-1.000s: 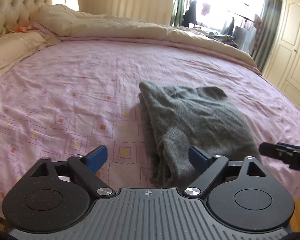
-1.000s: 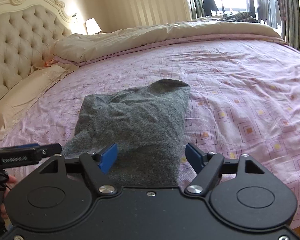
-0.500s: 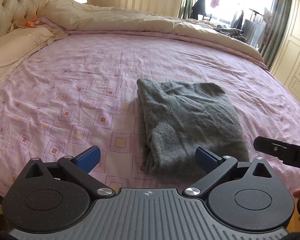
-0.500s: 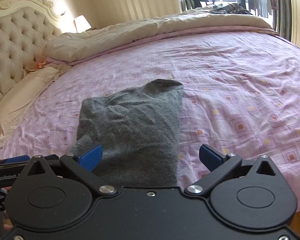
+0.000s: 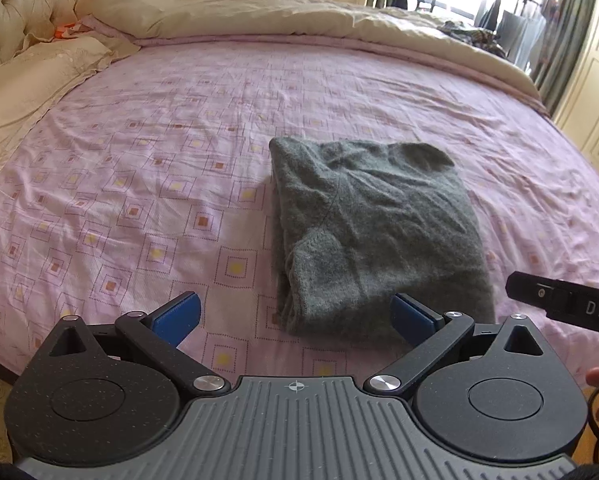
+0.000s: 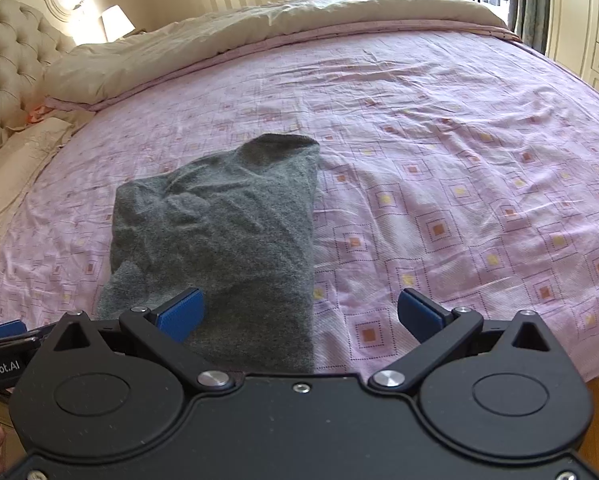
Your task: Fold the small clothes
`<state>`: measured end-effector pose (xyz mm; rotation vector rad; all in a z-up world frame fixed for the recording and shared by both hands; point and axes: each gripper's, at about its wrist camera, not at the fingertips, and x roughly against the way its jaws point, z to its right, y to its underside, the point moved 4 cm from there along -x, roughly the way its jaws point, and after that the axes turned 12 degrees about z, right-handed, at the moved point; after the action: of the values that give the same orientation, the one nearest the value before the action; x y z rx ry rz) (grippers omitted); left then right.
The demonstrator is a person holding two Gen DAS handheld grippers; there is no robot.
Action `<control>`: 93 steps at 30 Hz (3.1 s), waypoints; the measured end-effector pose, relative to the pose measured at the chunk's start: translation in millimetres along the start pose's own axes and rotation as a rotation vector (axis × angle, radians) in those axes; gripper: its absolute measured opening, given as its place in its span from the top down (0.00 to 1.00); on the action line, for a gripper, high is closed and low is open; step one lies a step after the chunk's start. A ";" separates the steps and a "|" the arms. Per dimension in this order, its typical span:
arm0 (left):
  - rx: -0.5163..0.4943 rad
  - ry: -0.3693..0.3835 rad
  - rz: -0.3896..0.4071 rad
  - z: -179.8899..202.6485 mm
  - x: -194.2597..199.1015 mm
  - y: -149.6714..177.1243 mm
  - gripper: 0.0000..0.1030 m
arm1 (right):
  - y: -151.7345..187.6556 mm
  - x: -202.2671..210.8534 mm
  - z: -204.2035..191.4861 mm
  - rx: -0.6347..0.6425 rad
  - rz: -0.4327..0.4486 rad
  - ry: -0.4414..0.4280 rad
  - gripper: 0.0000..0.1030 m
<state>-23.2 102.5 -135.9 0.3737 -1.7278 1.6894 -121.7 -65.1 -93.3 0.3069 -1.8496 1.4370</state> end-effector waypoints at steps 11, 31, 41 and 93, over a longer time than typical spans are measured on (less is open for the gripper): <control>0.020 0.003 -0.023 -0.5 8.4 -10.2 0.01 | -9.7 7.4 1.0 -0.012 -0.016 0.002 0.00; -0.047 -0.100 -0.006 3.2 20.6 -19.0 0.01 | -15.5 16.1 -6.1 0.038 0.004 0.007 0.00; -0.047 -0.093 -0.041 5.2 18.1 -10.4 0.01 | -13.6 16.0 -11.4 0.060 0.000 0.011 0.00; -0.062 -0.082 -0.108 6.0 1.6 4.1 0.02 | -2.1 3.0 -16.9 0.100 -0.034 0.044 0.00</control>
<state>-28.5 97.5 -137.6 0.5049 -1.7809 1.5597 -115.5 -49.7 -88.4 0.3520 -1.7324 1.5039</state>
